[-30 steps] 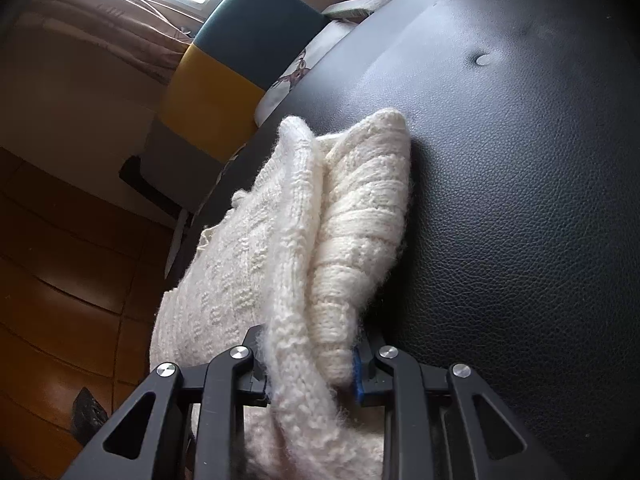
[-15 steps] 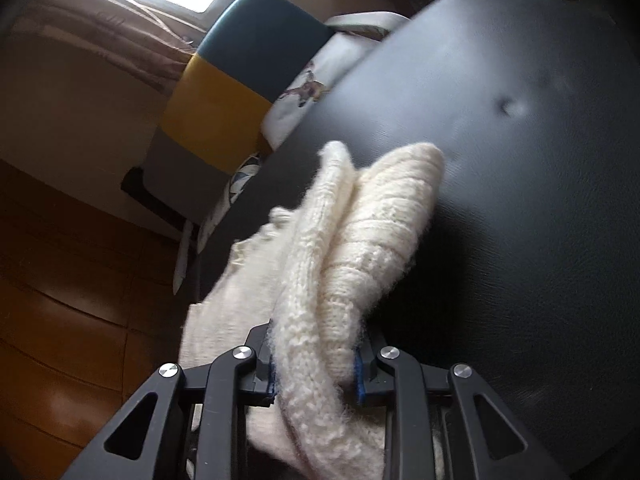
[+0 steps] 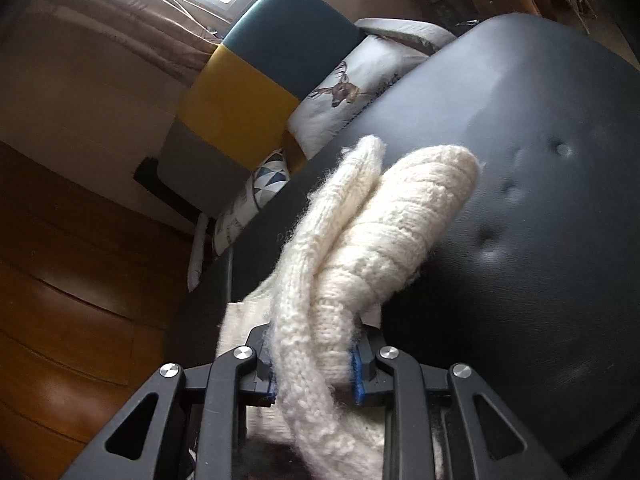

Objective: Fold clothes
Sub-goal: 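Grasp the sweater body with the left gripper, then lift the sweater with the right gripper and fold it over onto itself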

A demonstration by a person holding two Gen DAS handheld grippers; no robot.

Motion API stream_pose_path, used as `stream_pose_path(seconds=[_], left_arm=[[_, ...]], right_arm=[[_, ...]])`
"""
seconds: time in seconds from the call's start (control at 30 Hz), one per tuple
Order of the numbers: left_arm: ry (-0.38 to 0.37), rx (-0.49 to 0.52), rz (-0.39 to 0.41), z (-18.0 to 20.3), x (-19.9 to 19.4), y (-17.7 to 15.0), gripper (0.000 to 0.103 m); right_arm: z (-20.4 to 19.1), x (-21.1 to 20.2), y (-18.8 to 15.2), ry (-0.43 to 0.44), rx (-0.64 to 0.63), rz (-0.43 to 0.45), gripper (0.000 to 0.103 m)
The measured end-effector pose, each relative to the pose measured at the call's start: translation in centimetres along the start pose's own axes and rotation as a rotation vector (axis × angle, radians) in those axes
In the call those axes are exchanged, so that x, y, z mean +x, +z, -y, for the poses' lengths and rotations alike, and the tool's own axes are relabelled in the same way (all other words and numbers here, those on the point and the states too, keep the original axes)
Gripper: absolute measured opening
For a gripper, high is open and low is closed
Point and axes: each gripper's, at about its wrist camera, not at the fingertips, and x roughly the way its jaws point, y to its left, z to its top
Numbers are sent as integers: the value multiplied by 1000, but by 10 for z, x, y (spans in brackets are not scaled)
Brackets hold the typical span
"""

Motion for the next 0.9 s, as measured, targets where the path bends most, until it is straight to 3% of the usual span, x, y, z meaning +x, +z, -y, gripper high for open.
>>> stream_pose_path(seconds=[0.07,0.17,0.27,0.37,0.57,0.83,0.9], left_arm=[[80,3,-37,-28,14,-4,2],[65,-17,-119,-56,38,-18,2],[34,-21,-74,-58,37,-24,2],[1,-101,-54,-64,35,-32,2],[-56,-155,-37,-74,32,-37,2],[-170,-258,-26,-92,37,-42,2],[-188,-278,-23,-95,37,-43,2]], right_arm=[[-14,0,1,12,-15,-4,25],[-40,2,3,33,-51,-8,25],[-72,14,1,53,-103,-23,25],[-110,35,-5,65,-181,-56,25],[-179,108,-41,93,-332,-188,24],[-210,213,-111,32,-462,-387,23],[-209,226,-118,12,-481,-400,23]])
